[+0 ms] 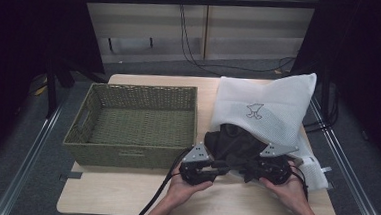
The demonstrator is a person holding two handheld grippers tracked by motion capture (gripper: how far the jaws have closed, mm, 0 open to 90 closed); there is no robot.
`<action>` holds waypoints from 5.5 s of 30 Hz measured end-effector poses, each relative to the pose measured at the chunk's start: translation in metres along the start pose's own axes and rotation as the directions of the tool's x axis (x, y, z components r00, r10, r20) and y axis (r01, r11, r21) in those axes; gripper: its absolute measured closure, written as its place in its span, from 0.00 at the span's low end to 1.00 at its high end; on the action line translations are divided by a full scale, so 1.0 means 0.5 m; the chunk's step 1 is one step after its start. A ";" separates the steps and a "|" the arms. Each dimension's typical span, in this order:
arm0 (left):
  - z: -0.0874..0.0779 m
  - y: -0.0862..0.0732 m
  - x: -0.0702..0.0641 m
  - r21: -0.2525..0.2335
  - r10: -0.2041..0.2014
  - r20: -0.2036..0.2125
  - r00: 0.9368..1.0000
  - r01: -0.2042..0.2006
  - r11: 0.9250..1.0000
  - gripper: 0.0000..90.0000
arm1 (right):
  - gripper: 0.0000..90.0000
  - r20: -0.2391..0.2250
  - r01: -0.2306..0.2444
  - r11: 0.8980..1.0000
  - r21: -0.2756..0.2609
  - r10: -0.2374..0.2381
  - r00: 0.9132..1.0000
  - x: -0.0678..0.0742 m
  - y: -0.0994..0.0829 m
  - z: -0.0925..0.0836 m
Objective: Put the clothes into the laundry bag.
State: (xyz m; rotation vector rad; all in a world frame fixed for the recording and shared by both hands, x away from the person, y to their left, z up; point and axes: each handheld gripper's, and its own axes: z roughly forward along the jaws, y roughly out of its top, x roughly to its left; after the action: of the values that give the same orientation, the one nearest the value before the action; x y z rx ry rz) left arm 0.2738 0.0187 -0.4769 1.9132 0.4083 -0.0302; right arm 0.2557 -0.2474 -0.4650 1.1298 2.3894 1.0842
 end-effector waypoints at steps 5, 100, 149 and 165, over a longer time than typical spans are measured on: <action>0.040 -0.005 -0.023 0.085 0.070 0.065 0.995 -0.076 0.994 0.83 | 0.90 -0.011 -0.018 0.998 -0.059 0.017 1.000 -0.002 0.027 -0.025; -0.005 -0.001 0.001 0.139 0.079 -0.081 0.994 -0.067 0.988 0.51 | 0.27 0.068 -0.056 0.989 -0.140 0.066 0.995 -0.024 0.080 0.037; 0.048 -0.033 -0.064 0.387 0.328 0.089 0.941 -0.336 0.858 0.98 | 0.67 0.328 -0.095 0.982 -0.162 0.145 0.934 -0.126 0.072 0.098; 0.056 -0.039 -0.037 0.329 0.233 0.006 0.972 -0.222 0.918 0.90 | 0.52 0.093 -0.101 0.976 -0.193 0.121 0.988 -0.068 0.032 -0.024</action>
State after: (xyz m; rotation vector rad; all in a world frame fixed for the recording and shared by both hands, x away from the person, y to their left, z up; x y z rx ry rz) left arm 0.2553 -0.0055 -0.5012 2.2839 0.2070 0.0936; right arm 0.2801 -0.2726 -0.4470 1.2332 2.1167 1.2261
